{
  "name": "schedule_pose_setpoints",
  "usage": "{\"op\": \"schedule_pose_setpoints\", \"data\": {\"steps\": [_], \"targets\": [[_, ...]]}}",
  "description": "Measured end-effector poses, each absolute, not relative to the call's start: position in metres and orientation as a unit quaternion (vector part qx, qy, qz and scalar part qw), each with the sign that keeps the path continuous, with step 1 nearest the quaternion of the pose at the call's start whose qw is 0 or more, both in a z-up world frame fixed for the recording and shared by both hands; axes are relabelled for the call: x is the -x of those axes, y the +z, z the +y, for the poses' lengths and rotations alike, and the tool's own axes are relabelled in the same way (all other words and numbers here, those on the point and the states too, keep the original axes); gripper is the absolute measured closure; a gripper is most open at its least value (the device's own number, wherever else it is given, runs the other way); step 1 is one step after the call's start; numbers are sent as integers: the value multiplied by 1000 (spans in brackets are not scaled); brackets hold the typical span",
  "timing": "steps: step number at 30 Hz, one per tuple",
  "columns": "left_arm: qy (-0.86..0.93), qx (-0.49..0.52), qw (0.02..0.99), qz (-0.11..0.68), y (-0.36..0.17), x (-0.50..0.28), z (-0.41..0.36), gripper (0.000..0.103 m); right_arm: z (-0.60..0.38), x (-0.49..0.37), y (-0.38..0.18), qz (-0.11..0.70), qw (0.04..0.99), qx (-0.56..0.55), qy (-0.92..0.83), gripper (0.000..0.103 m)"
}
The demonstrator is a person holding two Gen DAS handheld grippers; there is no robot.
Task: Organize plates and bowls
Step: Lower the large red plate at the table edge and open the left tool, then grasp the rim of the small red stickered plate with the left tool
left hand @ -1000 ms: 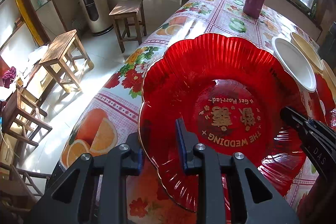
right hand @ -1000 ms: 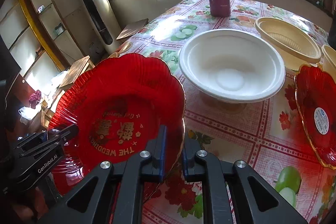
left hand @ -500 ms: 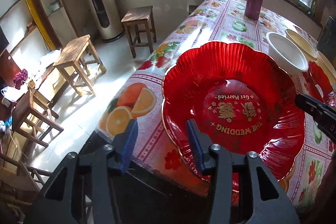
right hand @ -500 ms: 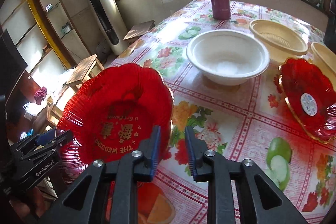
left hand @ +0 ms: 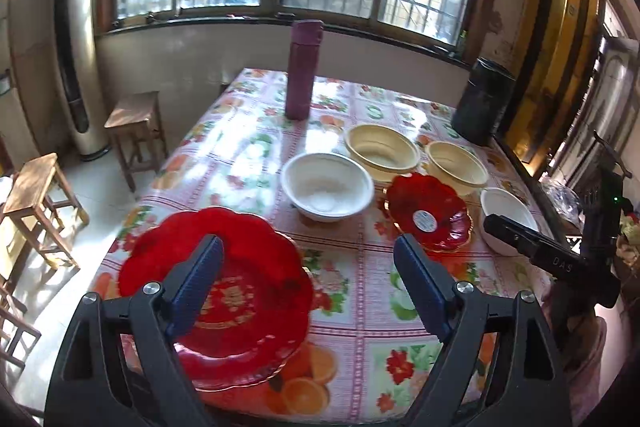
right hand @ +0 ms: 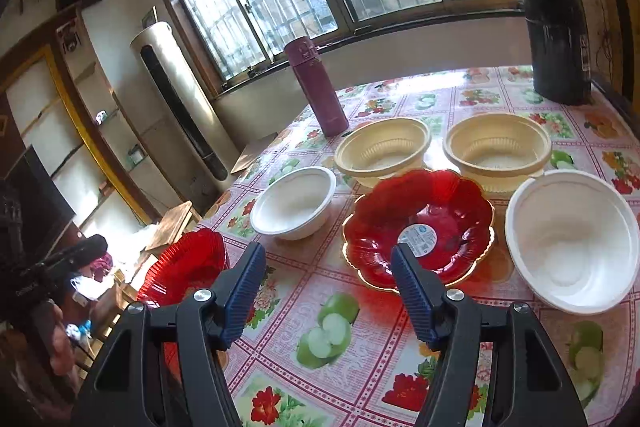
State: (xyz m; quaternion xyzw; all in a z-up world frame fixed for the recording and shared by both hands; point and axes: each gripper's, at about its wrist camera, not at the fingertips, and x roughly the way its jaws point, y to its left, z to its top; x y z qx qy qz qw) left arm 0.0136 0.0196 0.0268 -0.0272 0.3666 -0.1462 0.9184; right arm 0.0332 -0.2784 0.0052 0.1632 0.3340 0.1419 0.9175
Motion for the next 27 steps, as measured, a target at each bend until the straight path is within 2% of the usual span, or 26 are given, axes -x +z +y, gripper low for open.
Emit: {"op": "schedule_pose_setpoints", "data": {"steps": [6,11,14,24,25,27], "targets": [[-212,73,856,467,-8,-58,-54,15,-330,-53,-31,364,881,-272,127,35],[-197,139,808,538,-44,-88,-74,16,-347,-64,-56,385,858,-321,112,35],[-184,160,800,549,-53,-99,-78,16,-356,-68,-63,394,849,-338,96,34],[-184,130,794,564,-72,-128,-111,17,-377,-79,-93,415,821,-388,53,34],[-184,126,795,564,-74,-130,-114,18,-377,-80,-95,416,820,-389,51,34],[-191,128,789,570,-78,-135,-117,26,-380,-82,-98,417,818,-394,46,34]]}}
